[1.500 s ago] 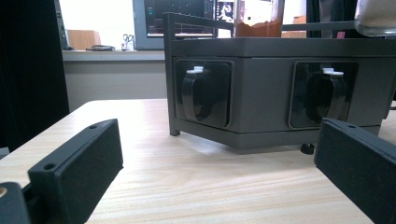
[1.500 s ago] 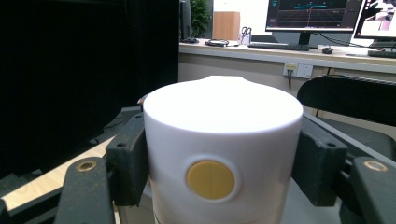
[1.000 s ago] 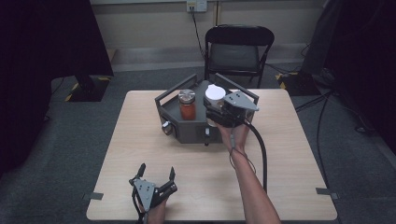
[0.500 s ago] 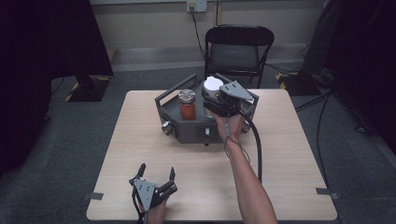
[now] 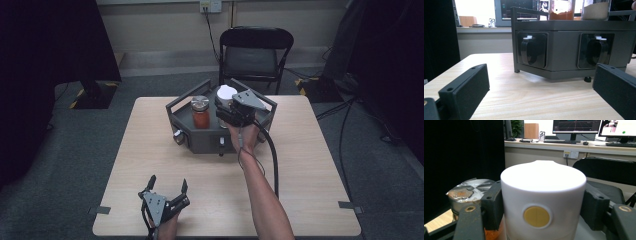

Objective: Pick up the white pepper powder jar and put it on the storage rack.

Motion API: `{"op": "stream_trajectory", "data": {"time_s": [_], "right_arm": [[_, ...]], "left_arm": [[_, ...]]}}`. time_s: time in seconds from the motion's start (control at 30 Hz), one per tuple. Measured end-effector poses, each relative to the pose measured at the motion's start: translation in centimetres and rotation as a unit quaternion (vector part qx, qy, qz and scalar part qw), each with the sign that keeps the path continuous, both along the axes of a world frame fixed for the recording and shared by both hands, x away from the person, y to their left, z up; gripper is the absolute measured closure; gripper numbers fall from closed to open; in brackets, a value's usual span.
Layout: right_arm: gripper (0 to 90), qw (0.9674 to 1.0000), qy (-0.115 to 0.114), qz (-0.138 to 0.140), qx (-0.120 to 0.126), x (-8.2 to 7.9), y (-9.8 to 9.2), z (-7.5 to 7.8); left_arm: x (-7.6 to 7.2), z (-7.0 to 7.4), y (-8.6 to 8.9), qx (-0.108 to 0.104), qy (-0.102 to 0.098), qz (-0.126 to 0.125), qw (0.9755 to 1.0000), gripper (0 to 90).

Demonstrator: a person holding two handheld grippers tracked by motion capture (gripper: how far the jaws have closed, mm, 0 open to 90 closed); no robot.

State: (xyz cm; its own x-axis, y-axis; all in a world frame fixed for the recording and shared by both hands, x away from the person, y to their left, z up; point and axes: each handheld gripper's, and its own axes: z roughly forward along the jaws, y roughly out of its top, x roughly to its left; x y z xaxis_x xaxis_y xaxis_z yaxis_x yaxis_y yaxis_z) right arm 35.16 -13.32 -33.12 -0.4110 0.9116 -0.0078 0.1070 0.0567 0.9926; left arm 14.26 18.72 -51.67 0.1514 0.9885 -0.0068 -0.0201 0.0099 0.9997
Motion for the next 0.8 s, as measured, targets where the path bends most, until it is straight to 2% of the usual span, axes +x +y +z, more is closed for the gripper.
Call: {"op": "stream_trajectory", "data": {"time_s": [0.23, 0.5, 0.8], "right_arm": [[30.2, 0.9999, 0.009, -0.005, -0.006, 0.07, 0.25, -0.41], [30.1, 1.0, 0.004, -0.008, -0.002, -0.14, 0.31, -0.78], [30.1, 0.9999, 0.007, -0.011, 0.002, -0.35, 0.3, -0.82]], "left_arm": [[0.0, -0.01, 0.0, 0.0, 0.0, 0.0, 1.0, 0.1], [0.0, 0.0, 0.0, 0.0, 0.0, 0.0, 1.0, 0.2], [0.0, 0.01, -0.03, 0.0, 0.0, 0.001, 1.0, 0.2]]}}
